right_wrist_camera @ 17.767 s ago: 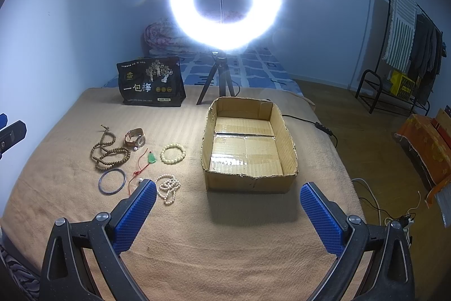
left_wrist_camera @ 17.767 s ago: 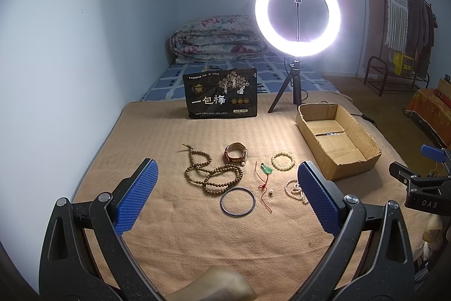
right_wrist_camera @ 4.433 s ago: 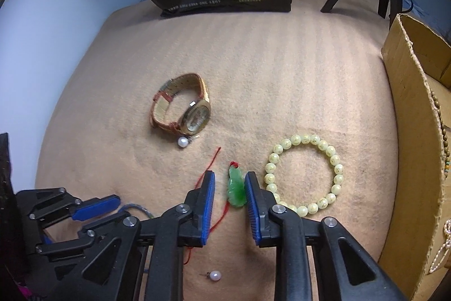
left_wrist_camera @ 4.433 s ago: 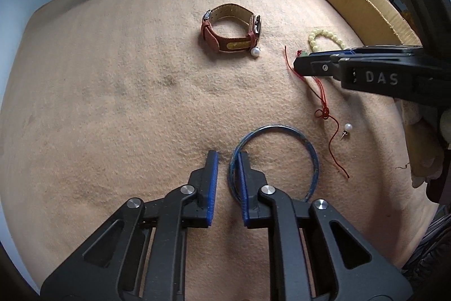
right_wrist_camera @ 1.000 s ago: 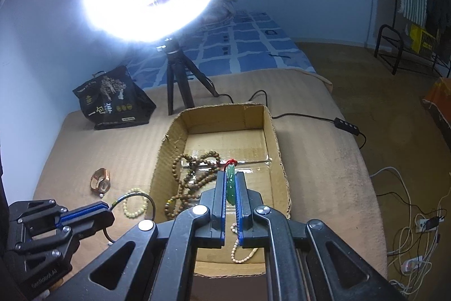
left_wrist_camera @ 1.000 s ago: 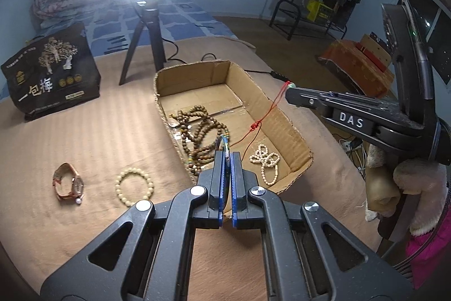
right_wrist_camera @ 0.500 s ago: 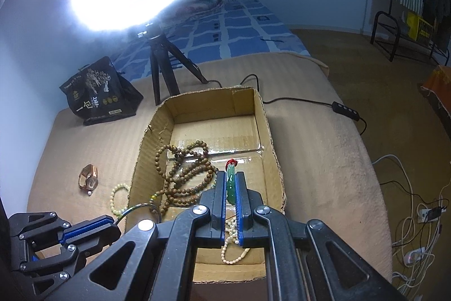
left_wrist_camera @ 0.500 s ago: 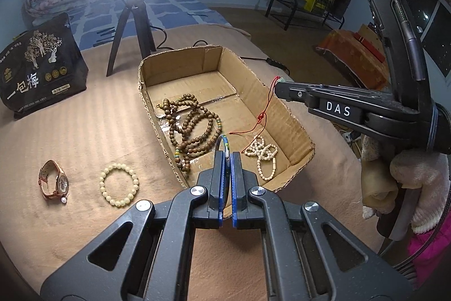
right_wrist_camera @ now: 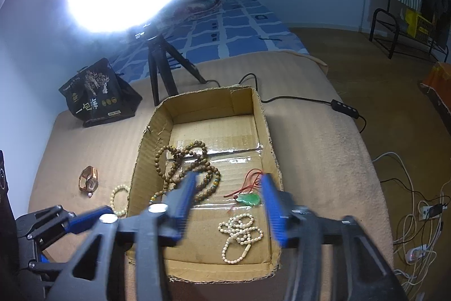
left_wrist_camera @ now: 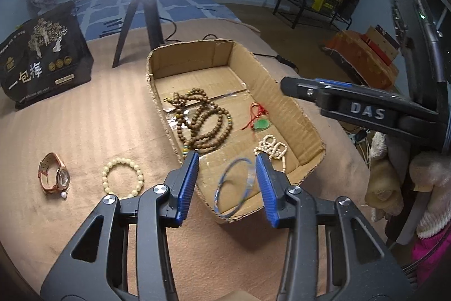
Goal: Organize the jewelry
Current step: 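Open the left tool over the box while the right tool releases the jade pendant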
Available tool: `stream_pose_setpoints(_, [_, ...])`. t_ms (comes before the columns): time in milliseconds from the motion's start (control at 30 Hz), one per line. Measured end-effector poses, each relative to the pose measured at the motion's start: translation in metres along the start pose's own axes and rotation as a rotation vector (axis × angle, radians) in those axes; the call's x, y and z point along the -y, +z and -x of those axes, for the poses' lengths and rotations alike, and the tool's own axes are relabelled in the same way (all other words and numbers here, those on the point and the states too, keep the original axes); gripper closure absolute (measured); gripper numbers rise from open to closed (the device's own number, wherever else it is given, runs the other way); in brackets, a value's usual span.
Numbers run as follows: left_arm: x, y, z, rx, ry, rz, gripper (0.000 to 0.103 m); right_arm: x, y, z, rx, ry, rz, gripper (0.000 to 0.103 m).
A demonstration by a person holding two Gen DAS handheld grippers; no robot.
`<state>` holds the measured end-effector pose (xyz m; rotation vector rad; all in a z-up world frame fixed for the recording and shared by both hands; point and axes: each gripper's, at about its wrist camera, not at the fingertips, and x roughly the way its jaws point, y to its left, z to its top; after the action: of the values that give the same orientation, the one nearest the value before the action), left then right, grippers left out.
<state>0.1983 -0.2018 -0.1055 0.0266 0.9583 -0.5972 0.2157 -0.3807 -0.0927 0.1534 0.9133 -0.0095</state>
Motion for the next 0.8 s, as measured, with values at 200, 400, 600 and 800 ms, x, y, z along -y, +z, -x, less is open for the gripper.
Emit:
stream_pose_setpoints(200, [-0.003, -0.002, 0.002, -0.001, 0.024, -0.006, 0.06, 0.004, 0.001, 0.003, 0.015, 0.0, -0.037, 0.023])
stream_pose_setpoints(400, [-0.001, -0.005, 0.003, -0.002, 0.035, -0.021, 0.06, 0.002, 0.0, 0.004, 0.015, 0.005, -0.037, 0.019])
stream_pose_setpoints(600, [-0.005, -0.007, 0.009, 0.008, 0.053, -0.017, 0.06, -0.002, -0.001, 0.008, 0.022, 0.008, -0.033, 0.019])
stream_pose_setpoints(800, [-0.02, -0.009, 0.016, 0.014, 0.06, 0.01, 0.06, -0.007, -0.003, 0.01, 0.021, 0.012, -0.028, 0.019])
